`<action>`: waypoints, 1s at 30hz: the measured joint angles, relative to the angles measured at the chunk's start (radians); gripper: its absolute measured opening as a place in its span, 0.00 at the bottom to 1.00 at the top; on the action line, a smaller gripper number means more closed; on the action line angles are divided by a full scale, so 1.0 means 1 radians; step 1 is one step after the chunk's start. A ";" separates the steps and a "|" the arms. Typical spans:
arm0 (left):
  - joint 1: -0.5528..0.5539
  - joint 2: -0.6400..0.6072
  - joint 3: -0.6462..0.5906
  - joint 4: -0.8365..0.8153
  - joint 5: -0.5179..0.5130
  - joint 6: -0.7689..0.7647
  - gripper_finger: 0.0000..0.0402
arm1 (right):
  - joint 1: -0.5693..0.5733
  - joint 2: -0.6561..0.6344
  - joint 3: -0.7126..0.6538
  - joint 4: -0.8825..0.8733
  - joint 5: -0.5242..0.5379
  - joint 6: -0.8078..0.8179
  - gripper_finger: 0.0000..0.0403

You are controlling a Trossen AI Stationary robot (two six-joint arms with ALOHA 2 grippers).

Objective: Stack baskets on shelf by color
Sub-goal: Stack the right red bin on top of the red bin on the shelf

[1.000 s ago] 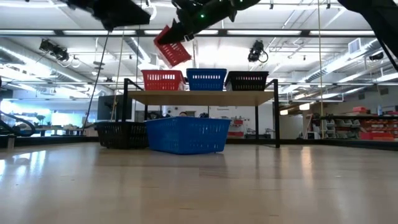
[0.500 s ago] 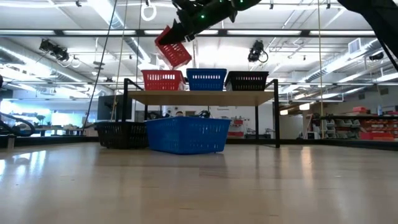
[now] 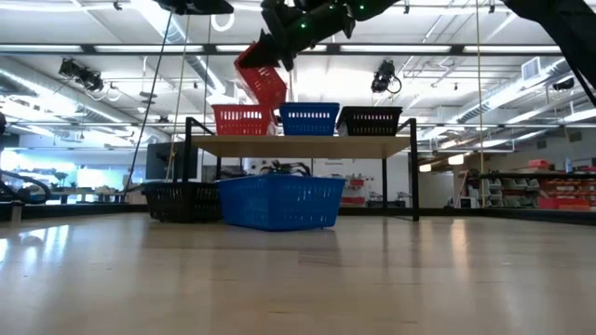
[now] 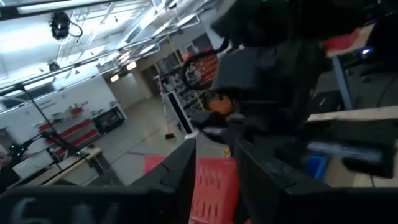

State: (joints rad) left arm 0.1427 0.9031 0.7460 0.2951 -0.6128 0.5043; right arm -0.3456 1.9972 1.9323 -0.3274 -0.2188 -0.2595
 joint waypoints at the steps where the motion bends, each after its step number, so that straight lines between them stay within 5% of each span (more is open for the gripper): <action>1: 0.006 0.000 0.000 0.000 0.000 0.001 0.30 | 0.003 0.000 0.000 0.001 0.000 0.015 0.02; 14: 0.029 0.000 0.000 -0.013 0.091 -0.025 0.30 | 0.020 0.034 0.000 0.000 0.076 0.028 0.08; 30: 0.029 0.000 0.000 -0.058 0.091 -0.048 0.30 | 0.023 0.041 0.000 0.046 0.121 0.024 0.34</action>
State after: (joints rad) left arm 0.1719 0.9031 0.7460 0.2375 -0.5215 0.4561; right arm -0.3229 2.0384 1.9320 -0.2817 -0.0978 -0.2359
